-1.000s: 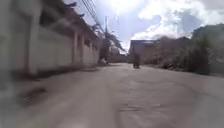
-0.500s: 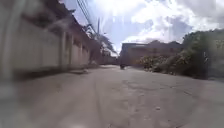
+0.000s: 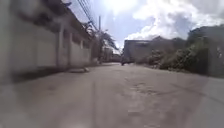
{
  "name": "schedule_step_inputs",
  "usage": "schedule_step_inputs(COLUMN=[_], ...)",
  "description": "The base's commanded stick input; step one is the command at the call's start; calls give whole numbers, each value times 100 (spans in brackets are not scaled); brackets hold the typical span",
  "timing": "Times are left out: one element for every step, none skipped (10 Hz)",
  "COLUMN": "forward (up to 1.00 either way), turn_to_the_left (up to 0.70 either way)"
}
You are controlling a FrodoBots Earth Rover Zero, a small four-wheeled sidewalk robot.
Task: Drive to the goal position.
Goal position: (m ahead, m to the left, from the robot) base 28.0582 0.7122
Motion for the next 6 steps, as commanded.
schedule_step_inputs(forward=[100,100,100,100,100,100], turn_to_the_left=[0,0,0,0,0,0])
